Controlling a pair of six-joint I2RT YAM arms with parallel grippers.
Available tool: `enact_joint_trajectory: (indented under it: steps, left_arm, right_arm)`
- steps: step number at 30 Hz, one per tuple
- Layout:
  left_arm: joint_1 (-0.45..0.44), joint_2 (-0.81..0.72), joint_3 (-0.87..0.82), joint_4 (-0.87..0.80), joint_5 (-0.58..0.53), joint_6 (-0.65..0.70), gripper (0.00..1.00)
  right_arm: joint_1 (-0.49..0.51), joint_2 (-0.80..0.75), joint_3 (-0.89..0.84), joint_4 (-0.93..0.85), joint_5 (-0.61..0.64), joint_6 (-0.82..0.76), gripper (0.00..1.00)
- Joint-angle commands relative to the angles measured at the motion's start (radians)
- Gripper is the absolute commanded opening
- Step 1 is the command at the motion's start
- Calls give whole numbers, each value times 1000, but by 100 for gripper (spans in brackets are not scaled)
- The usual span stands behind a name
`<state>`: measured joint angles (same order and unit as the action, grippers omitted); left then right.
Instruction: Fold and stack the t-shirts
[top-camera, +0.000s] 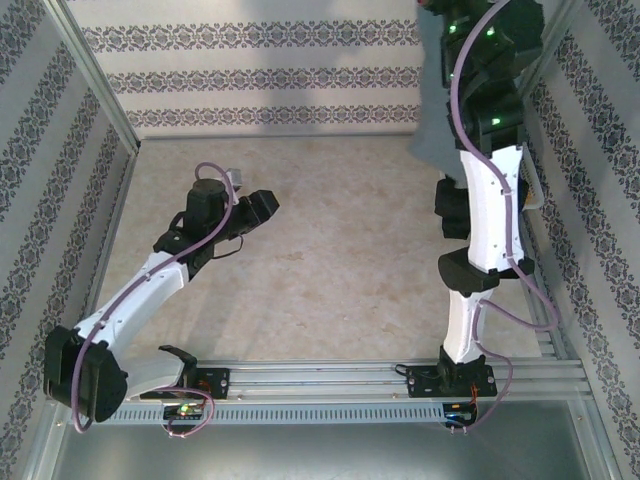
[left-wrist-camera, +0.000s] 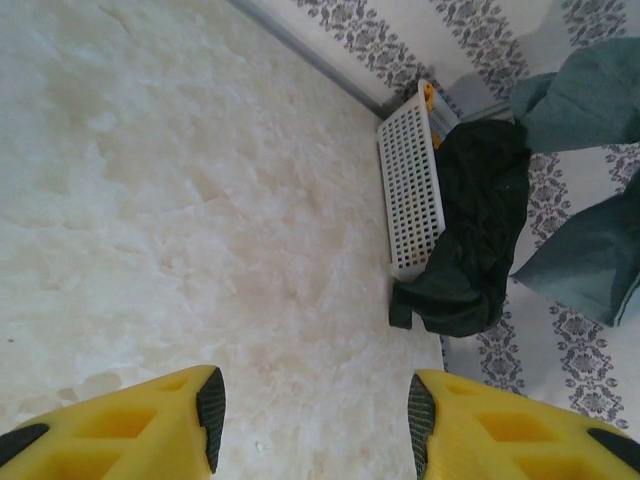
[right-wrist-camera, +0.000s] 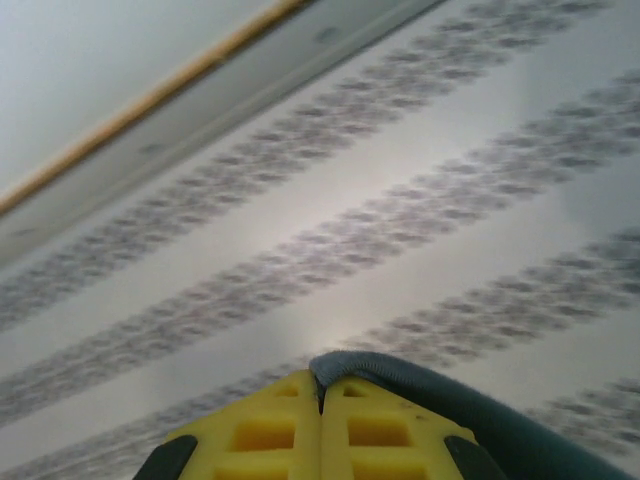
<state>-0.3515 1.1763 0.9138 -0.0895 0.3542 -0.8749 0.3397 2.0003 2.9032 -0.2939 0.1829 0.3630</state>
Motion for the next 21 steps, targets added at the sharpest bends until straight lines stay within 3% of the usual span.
enact_joint_trajectory:
  steps: [1, 5, 9, 13, 16, 17, 19, 21]
  left_arm:
    - [7, -64, -18, -88, -83, 26, 52]
    - [7, -146, -28, -184, -206, 41, 53]
    - [7, -255, -23, -342, -389, 40, 55]
    - [7, -382, -7, -516, -596, 27, 56]
    - [9, -430, -10, -569, -647, 45, 58]
    - [9, -434, -14, -582, -642, 45, 59]
    - [9, -428, -21, -602, -620, 27, 60]
    - [11, -408, -34, -615, -589, -2, 61]
  right_arm:
    - [80, -14, -111, 115, -155, -1, 0]
    - [248, 13, -212, 33, -263, 1, 0]
    - [369, 39, -392, -101, -237, 37, 0]
    - [399, -3, -785, -40, -326, 137, 0]
    - [399, -22, -993, -43, -449, 193, 0]
    - [397, -26, -1037, -64, -504, 199, 7]
    - [390, -34, -1103, -122, -580, 191, 38]
    - [366, -74, -1188, -189, -564, 185, 49]
